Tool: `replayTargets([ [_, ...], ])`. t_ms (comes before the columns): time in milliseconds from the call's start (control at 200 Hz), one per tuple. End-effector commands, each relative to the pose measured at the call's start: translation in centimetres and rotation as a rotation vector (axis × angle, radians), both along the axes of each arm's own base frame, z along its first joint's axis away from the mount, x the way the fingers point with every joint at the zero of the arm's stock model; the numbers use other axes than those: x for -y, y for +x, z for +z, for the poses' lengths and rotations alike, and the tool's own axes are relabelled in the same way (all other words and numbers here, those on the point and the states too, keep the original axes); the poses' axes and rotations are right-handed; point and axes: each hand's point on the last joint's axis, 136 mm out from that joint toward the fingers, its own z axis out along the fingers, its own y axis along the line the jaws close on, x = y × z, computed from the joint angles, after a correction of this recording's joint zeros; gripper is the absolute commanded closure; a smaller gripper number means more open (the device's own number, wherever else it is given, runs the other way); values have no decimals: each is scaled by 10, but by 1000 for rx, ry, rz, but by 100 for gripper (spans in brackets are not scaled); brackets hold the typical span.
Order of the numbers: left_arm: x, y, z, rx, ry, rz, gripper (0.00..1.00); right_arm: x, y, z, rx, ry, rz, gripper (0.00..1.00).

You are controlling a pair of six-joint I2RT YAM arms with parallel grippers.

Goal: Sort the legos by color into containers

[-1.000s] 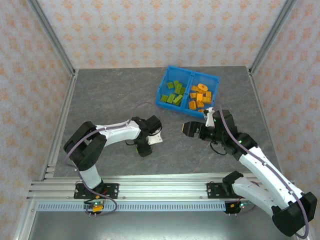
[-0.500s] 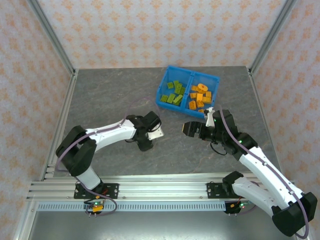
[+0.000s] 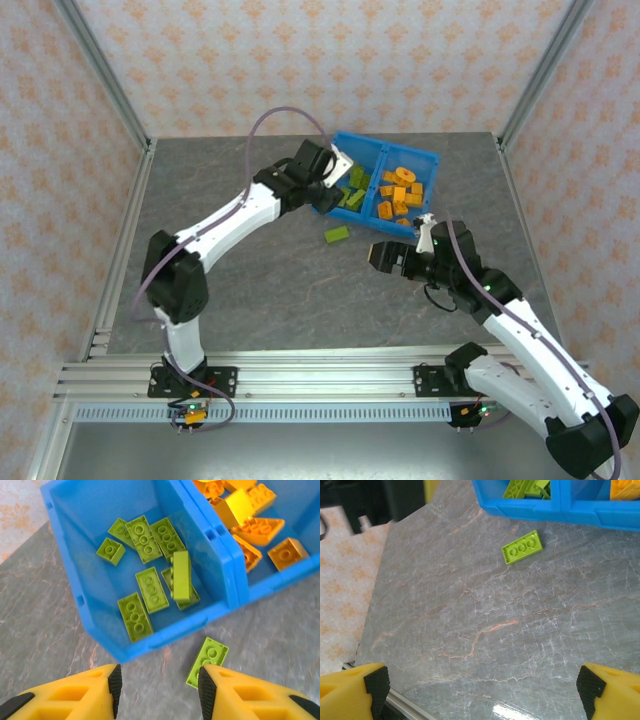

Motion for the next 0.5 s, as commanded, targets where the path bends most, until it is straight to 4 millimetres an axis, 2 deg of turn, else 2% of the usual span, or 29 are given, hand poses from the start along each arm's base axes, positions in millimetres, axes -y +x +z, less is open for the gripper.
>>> replayTargets([
  [0, 13, 14, -6, -44, -49, 20, 50, 7, -2, 11, 27, -2, -32, 3],
  [110, 13, 6, -14, -89, -111, 64, 48, 15, 3, 7, 22, -7, -98, 4],
  [135, 13, 3, -11, -77, -140, 74, 47, 17, 6, 5, 16, -7, -118, 4],
  [150, 12, 1, -16, -84, -148, 82, 47, 17, 8, 3, 10, -7, -128, 4],
  [155, 11, -1, -10, -73, -160, 82, 47, 17, 9, 2, 7, -8, -131, 4],
  [175, 8, -6, -4, -58, -184, 89, 46, 16, 11, 0, -4, -8, -140, 4],
  [245, -9, -25, 6, -12, -228, 123, 43, 6, 18, -11, -56, -3, -125, 6],
  [325, -38, -54, 19, 44, -221, 149, 23, -10, 31, -26, -104, -30, -96, 9],
  [405, -62, -88, 32, 85, -182, 99, 15, -24, 47, -41, -137, -134, -75, 9],
  [495, -76, -134, 40, 98, -127, -51, 5, -42, 71, -59, -141, -260, -39, 8],
])
